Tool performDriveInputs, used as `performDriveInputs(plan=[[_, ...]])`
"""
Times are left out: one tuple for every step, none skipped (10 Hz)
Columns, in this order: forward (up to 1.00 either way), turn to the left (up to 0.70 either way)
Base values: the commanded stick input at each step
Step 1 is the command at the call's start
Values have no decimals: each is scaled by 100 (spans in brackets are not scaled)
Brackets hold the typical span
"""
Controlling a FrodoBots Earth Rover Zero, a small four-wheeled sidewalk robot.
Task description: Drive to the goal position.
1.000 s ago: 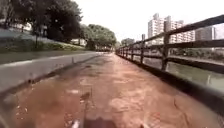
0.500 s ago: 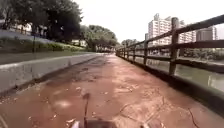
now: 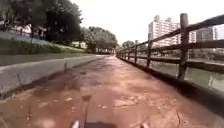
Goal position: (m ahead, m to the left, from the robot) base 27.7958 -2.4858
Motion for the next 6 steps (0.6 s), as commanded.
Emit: performDriveInputs(plan=[[70, 0], [70, 0], [70, 0], [70, 0], [70, 0], [70, 0]])
